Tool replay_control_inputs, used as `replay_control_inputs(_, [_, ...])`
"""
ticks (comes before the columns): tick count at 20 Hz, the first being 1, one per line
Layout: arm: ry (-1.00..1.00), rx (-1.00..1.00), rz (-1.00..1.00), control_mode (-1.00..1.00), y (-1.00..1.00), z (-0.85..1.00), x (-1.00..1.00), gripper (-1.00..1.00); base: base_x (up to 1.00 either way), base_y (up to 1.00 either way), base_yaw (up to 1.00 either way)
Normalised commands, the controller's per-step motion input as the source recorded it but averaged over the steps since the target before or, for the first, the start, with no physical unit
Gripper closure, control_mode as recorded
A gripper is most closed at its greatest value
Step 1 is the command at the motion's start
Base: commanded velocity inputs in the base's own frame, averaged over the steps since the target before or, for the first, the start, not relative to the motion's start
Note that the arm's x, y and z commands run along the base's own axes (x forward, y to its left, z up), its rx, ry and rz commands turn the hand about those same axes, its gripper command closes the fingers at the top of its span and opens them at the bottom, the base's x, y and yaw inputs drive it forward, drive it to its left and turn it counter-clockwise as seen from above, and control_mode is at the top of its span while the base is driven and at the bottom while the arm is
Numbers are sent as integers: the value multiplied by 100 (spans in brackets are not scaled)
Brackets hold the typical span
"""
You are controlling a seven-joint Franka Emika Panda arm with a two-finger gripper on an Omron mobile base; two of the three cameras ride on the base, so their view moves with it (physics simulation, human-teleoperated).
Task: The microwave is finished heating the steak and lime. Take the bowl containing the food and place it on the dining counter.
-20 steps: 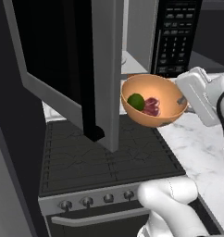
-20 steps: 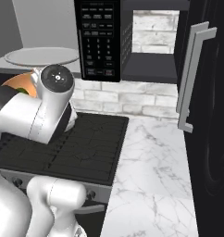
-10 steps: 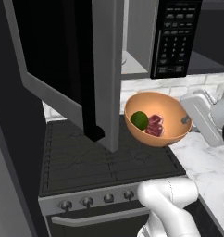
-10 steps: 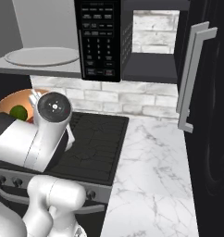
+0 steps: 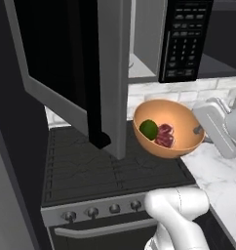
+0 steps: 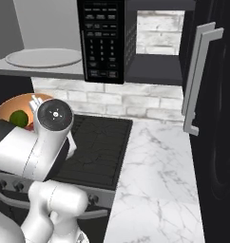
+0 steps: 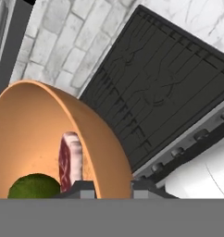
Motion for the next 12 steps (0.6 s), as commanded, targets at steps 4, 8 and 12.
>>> replay_control_inputs(4, [0,0,0,100,0,0,0,100,-74,-27,4])
replay_control_inputs(8, [0,0,0,100,0,0,0,100,-69,-3,33])
replay_control_inputs(12, [0,0,0,100,0,0,0,100,-67,0,56])
